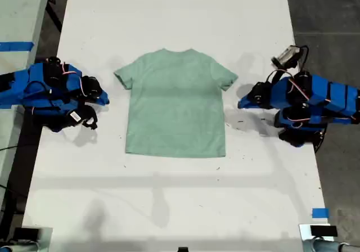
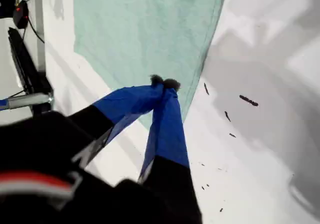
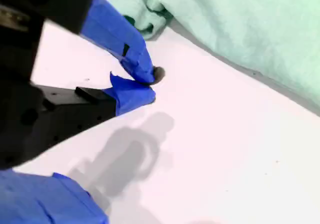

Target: Fold tshirt

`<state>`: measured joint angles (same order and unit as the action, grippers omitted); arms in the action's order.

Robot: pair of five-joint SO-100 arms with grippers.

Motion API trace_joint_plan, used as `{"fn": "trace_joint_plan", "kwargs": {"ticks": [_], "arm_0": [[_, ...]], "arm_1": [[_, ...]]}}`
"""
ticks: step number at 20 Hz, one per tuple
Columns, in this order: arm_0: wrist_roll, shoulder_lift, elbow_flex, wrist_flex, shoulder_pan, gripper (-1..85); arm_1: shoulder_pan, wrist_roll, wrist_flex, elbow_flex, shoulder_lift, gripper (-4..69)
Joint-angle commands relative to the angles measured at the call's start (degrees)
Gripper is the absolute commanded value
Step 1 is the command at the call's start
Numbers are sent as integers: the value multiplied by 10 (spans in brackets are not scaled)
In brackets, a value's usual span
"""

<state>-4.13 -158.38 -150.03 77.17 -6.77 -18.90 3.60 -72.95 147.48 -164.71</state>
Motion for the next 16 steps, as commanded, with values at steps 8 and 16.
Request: {"fn": "trace_joint_plan", "kwargs": {"ticks": [8,16], "arm_0": [[234,320,384,128,-204,1],[334,483,539,149,-301,1]], "arm_1": [[-194,261,-98,-378,317,-18],[-264,362,-147,-650,566,-18]]}}
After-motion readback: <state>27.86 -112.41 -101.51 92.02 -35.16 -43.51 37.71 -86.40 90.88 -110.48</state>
